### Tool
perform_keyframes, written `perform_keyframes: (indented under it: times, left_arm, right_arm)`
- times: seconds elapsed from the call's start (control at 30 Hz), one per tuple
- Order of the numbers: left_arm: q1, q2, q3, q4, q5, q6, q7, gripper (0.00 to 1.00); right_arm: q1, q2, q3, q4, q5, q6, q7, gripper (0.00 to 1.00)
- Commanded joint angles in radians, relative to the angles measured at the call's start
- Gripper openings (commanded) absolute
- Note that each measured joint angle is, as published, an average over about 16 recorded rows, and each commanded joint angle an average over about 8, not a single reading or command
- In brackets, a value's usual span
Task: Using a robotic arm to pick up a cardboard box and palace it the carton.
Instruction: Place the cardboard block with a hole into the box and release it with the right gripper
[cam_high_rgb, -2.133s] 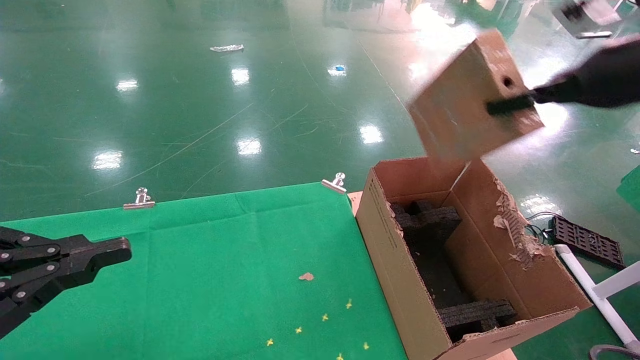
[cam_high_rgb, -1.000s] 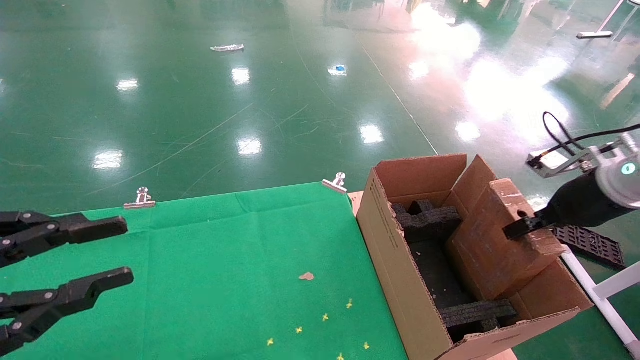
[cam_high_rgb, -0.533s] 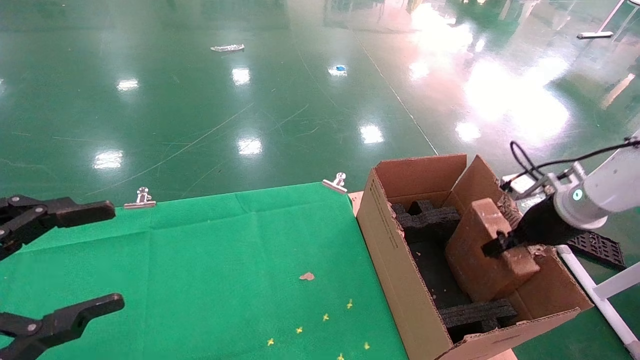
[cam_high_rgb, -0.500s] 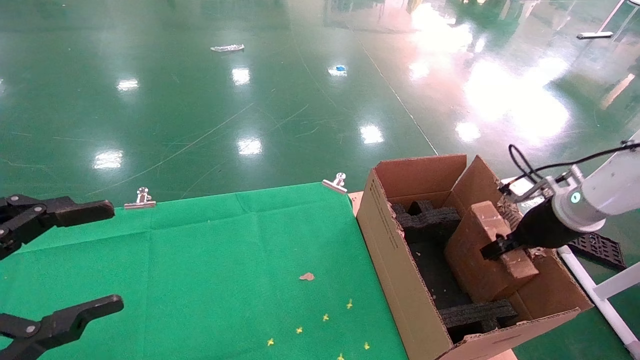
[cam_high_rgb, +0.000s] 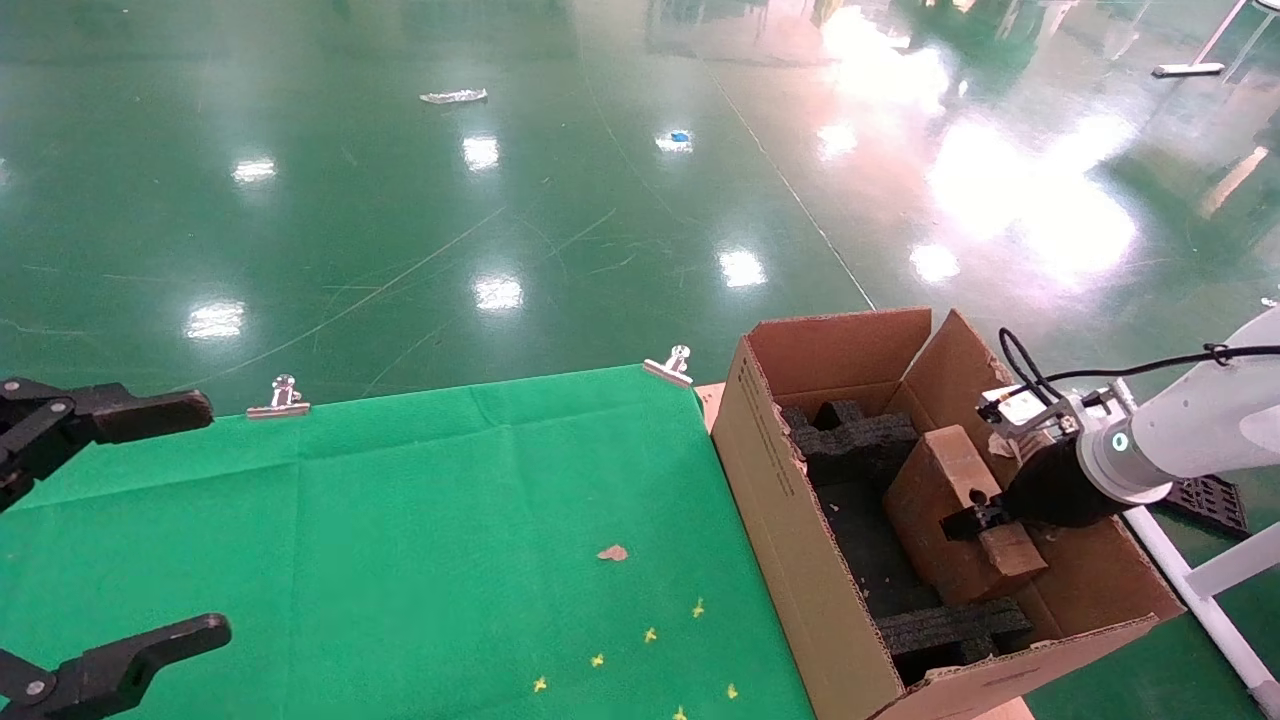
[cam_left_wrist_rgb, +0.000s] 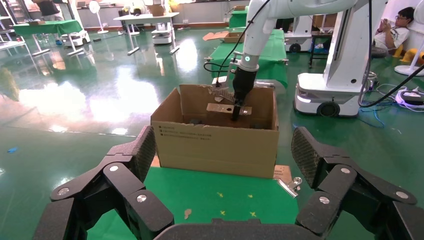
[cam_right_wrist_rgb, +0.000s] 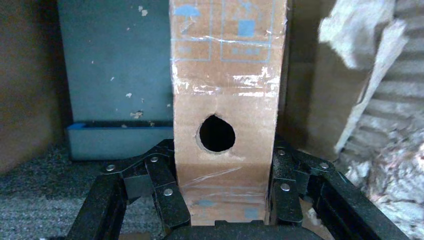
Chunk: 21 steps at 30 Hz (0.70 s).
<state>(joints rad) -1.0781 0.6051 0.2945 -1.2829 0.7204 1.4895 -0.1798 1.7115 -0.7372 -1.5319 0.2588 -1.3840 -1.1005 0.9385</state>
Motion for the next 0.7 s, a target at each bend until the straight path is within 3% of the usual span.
perform_keyframes:
  times: [0.03, 0.7]
  left_arm:
    - [0.0, 0.0, 0.0, 0.0, 0.0, 0.0, 0.0, 1.0]
    - [0.0, -0.001, 0.001, 0.0, -0.001, -0.001, 0.001, 1.0]
  right_arm:
    - [-0.008, -0.001, 0.006, -0.013, 0.01, 0.001, -0.019, 0.97]
    - [0.012, -0.038, 0.01, -0.107, 0.016, -0.027, -0.082, 1.0]
